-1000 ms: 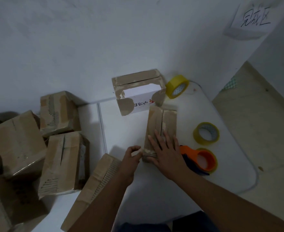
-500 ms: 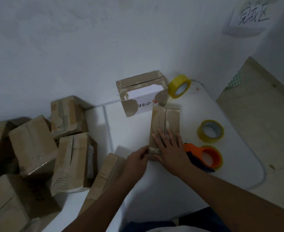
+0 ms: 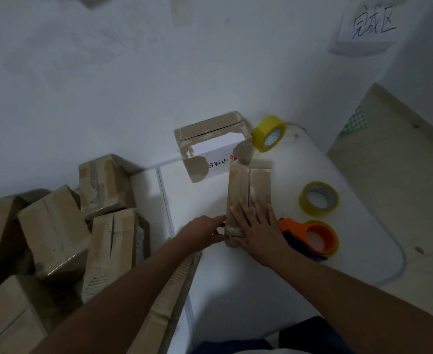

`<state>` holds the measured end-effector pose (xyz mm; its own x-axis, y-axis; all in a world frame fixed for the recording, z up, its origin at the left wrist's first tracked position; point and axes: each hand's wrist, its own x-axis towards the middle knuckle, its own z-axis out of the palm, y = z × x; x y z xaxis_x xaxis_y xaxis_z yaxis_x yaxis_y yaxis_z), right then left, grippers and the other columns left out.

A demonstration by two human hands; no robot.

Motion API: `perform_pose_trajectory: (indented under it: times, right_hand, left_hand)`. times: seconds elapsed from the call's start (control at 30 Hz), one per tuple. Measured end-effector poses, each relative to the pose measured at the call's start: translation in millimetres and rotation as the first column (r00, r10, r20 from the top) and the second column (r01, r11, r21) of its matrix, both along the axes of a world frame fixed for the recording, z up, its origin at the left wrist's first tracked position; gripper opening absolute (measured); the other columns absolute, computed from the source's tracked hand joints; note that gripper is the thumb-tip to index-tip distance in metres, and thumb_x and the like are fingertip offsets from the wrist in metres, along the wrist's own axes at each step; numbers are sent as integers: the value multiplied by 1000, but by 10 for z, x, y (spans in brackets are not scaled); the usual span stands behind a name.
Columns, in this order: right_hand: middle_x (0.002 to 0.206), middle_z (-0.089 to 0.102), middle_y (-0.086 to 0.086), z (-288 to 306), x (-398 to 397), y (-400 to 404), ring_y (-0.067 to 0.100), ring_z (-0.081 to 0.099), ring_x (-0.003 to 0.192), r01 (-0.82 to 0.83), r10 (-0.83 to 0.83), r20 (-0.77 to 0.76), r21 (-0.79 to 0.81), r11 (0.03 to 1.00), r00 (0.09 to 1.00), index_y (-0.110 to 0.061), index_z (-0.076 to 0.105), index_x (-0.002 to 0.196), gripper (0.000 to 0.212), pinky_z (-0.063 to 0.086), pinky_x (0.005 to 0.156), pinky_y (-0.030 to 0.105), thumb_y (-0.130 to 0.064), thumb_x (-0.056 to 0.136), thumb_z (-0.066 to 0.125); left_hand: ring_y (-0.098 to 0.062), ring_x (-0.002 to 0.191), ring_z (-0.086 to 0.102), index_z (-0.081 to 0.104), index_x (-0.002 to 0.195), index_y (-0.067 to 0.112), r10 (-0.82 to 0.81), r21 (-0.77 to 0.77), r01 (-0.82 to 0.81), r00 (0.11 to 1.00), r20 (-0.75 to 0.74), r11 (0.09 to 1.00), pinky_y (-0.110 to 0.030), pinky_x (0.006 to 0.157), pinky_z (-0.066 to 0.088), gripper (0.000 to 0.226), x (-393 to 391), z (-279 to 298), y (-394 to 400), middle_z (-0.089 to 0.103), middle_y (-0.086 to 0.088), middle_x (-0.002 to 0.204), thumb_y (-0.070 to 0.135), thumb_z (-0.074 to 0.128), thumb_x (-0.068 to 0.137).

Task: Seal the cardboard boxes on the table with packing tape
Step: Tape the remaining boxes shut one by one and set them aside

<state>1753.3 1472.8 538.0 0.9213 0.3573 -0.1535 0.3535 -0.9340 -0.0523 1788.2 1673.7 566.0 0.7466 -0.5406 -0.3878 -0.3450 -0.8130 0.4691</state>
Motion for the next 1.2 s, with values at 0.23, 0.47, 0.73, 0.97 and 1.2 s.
perform_pose_trajectory:
  times: [0.23,0.47,0.73,0.97,1.2]
  right_hand:
    - [156,30,13,5,2,8,38,17,143,-21,21,-101,9,1000,995,-18,31,150,76,15,109,57,-66,92,15]
    - [162,-10,6,509,104,-147,28,-6,149,388,-268,-313,431,815,911,-23,0,155,82,5,119,43,-70,89,11]
    - [157,25,-1,587,-289,-330,18,31,142,718,-138,-717,624,309,683,-22,5,155,70,32,106,26,-38,101,46]
    - [157,24,8,425,-115,-681,22,28,142,670,-382,-550,617,413,743,-12,20,152,64,25,114,30,-33,99,51]
    - [157,23,9,395,100,-767,27,36,138,703,-428,-561,616,355,708,-13,24,150,62,34,113,43,-32,99,52]
  left_hand:
    - [-19,112,62,19,157,26,-15,133,10,999,39,991,-35,91,52,88,36,77,15,39,0,155,50,67,88]
    - [-20,144,35,23,156,19,276,-54,-273,959,68,961,-33,114,33,76,-69,184,-4,15,-3,165,53,52,95]
    - [-48,148,-1,-3,158,19,289,251,-343,930,227,905,-57,118,13,142,-349,118,-793,-15,-20,162,92,-33,41]
    - [-49,147,-13,-11,157,21,99,320,-130,989,111,939,-60,119,6,105,62,160,-573,-25,-14,161,66,54,88]
    - [-36,149,-15,-6,157,35,-227,449,127,958,177,884,-66,118,4,90,488,302,-148,-23,3,163,36,59,95]
